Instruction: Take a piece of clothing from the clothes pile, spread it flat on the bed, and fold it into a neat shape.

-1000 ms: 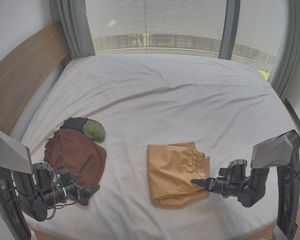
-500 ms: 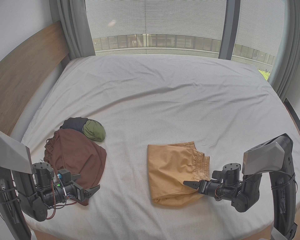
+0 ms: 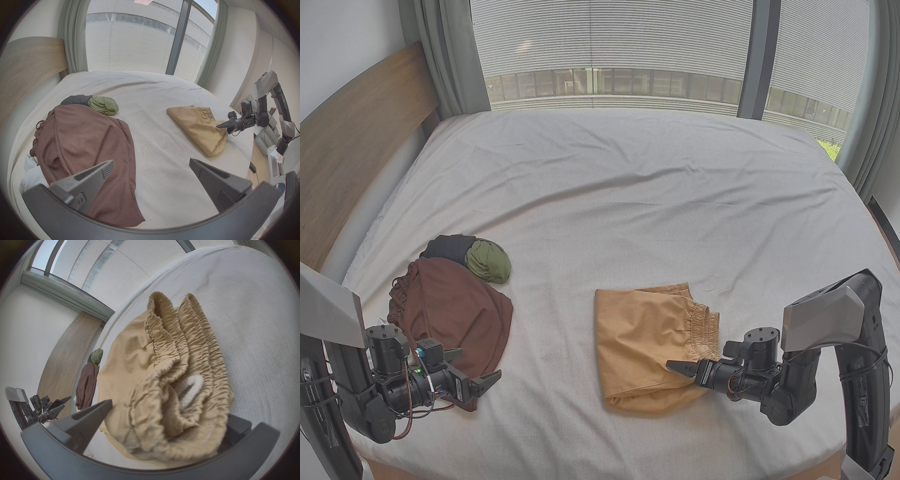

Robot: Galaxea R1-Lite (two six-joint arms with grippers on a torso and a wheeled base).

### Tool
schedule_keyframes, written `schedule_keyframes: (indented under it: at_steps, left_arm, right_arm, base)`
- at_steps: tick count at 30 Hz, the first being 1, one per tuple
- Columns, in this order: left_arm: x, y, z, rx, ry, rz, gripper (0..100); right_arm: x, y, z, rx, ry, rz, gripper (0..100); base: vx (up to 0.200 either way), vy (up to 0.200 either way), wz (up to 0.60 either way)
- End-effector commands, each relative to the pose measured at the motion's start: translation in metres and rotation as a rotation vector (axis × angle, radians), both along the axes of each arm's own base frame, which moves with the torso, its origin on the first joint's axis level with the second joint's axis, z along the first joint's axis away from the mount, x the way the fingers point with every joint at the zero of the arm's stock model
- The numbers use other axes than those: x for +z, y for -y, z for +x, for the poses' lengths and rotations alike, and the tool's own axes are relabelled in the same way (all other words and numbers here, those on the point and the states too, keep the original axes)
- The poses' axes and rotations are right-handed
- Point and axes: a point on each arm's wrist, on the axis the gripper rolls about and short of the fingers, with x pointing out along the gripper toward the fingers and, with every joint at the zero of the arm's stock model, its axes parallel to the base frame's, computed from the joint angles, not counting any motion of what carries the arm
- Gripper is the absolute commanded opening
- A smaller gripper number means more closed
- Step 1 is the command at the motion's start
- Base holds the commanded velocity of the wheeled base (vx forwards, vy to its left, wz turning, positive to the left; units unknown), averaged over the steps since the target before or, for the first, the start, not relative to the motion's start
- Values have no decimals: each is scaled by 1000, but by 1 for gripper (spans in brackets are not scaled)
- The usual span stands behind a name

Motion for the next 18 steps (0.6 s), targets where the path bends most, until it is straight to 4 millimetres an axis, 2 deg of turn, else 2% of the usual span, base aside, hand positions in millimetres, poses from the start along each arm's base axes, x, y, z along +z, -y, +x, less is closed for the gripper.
schedule_keyframes:
  at_steps: [1, 2, 18]
  left_arm:
    - [-1, 0, 0, 0, -3, 0, 100]
    - [-1, 0, 0, 0, -3, 0, 100]
    - [0, 0, 1, 0, 0, 0, 100]
  right_arm:
    - [-3, 0, -1, 1, -9, -3, 100]
    - [-3, 0, -1, 1, -10, -4, 0]
    - [-3, 0, -1, 1, -12, -4, 0]
  base:
    - [0, 0, 0]
    - [0, 0, 0]
    - [0, 0, 0]
